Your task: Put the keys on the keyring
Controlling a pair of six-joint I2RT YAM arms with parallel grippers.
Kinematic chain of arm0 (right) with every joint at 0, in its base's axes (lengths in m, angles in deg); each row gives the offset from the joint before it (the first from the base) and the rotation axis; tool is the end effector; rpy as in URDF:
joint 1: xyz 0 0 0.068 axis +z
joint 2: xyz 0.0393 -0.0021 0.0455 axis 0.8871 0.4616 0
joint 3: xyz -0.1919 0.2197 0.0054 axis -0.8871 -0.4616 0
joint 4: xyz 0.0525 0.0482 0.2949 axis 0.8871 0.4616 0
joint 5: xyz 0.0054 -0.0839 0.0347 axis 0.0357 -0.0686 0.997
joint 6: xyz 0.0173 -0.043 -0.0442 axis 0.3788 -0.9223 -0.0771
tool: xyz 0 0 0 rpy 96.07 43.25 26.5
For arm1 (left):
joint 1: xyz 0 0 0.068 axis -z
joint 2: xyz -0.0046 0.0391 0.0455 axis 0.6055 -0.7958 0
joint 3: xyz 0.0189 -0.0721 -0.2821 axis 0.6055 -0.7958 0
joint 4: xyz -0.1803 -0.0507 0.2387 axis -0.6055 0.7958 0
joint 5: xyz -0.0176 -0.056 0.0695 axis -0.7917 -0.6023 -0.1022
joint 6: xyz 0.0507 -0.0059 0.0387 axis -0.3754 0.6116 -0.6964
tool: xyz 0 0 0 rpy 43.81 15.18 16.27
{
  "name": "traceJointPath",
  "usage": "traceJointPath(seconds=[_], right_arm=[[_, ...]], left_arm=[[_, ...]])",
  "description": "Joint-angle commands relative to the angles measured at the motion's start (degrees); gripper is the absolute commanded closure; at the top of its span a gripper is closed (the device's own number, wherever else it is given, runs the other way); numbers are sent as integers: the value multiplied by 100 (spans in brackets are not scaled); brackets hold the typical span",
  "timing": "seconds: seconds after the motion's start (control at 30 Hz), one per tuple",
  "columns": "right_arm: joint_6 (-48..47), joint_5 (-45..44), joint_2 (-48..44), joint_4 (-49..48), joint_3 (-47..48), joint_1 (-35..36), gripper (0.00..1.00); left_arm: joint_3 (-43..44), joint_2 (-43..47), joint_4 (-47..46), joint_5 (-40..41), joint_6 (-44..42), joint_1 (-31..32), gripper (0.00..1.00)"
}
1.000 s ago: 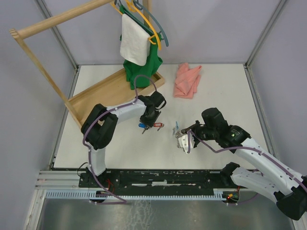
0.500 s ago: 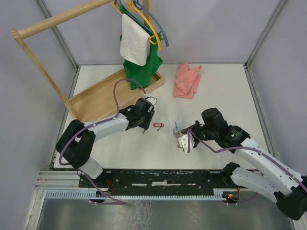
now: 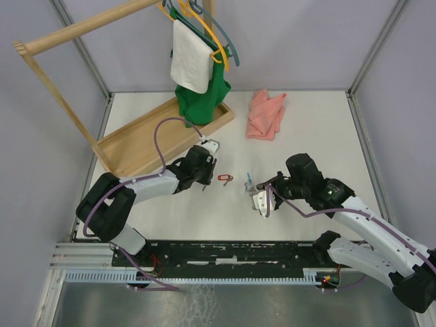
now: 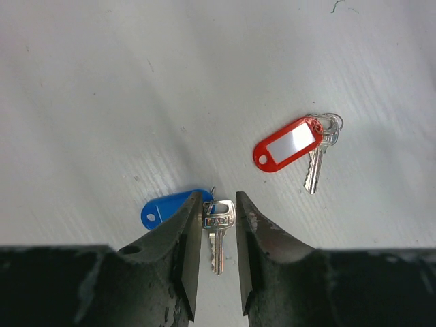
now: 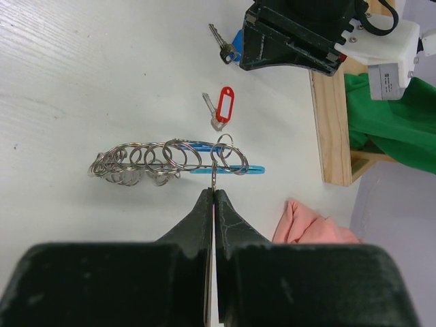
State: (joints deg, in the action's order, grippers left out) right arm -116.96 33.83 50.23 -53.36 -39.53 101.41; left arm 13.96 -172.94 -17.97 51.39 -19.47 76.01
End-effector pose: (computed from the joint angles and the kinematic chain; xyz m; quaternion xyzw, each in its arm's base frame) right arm 0.1615 0.1608 0.2778 -0.7767 0.4286 0.1091 0.4486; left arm 0.2754 -0.2145 0.1492 0.2094 0.8993 -0.1148 0.3664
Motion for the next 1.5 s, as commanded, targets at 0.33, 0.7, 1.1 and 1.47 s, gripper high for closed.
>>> traceJointPath(seconds=[0.33, 0.7, 1.1, 1.47], right_arm=[[108, 147, 1, -228, -13, 13, 98], [119, 152, 17, -247, -13, 13, 98], [131, 155, 0, -250, -16, 17, 98], [149, 146, -10, -247, -26, 14, 98]], left_arm=[[144, -328, -174, 155, -179, -15, 72], [162, -243, 1, 209, -200, -18, 74], [209, -109, 89, 199, -224, -15, 73], [233, -269, 64, 173, -223, -16, 82]])
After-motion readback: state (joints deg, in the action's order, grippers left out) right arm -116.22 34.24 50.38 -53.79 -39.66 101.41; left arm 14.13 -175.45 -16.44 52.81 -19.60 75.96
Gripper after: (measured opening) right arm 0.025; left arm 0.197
